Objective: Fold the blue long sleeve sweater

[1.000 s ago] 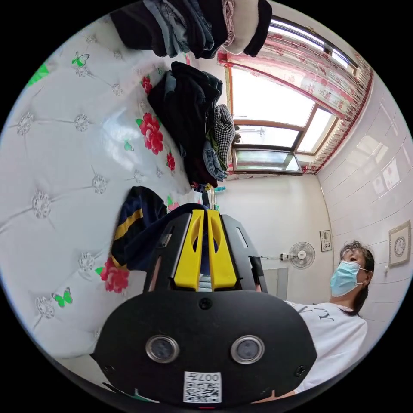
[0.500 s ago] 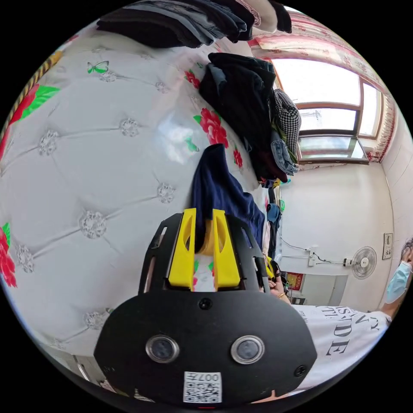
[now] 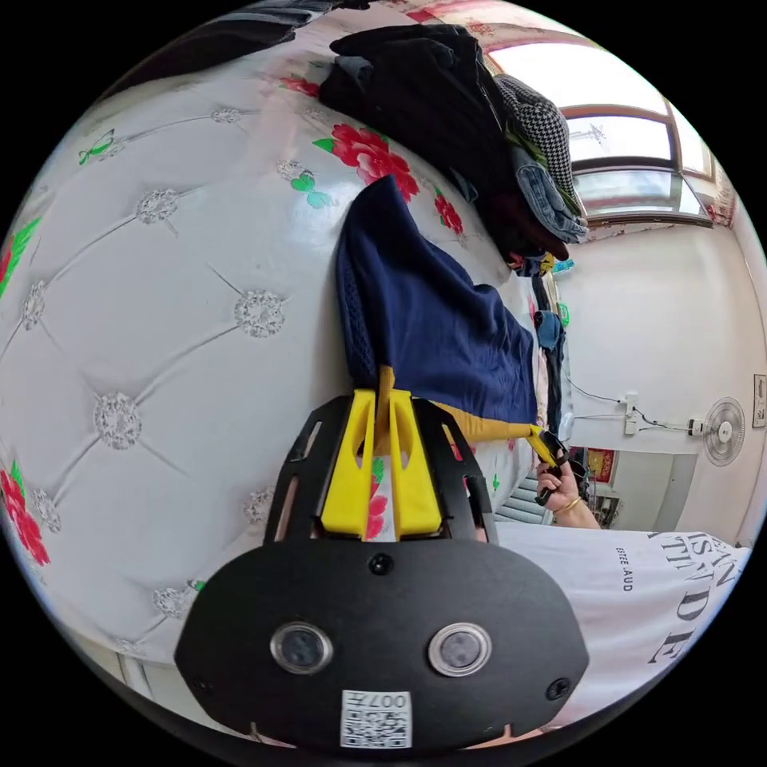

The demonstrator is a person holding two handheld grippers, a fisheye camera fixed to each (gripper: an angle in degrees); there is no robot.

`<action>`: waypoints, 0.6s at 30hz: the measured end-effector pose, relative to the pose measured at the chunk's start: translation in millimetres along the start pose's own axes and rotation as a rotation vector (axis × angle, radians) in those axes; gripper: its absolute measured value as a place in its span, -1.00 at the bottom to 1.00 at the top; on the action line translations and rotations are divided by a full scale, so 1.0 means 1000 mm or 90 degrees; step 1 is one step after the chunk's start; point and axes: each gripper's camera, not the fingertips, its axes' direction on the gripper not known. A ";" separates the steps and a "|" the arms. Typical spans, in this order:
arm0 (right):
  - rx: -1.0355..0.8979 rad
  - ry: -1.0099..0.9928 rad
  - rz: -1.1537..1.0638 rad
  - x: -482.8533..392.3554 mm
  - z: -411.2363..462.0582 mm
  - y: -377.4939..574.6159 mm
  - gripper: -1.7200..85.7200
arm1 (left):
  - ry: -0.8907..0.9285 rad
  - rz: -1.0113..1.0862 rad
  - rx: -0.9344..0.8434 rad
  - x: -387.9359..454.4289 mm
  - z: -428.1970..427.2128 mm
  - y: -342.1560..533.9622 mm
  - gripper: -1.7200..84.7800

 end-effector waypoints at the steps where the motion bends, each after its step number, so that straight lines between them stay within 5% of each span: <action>1: 0.018 0.042 -0.022 -0.004 -0.009 0.003 -0.84 | 0.019 -0.006 0.011 -0.001 -0.006 0.015 -0.90; 7: 0.031 0.173 -0.174 -0.043 -0.012 -0.042 -0.81 | -0.028 -0.058 0.055 -0.005 -0.028 0.068 -0.86; 12: -0.013 0.115 -0.224 -0.075 0.039 -0.098 -0.77 | -0.023 -0.070 0.077 -0.004 -0.038 0.049 -0.81; 18: 0.008 0.064 -0.145 -0.027 0.031 -0.058 -0.74 | 0.021 -0.120 0.104 -0.011 -0.029 0.050 -0.79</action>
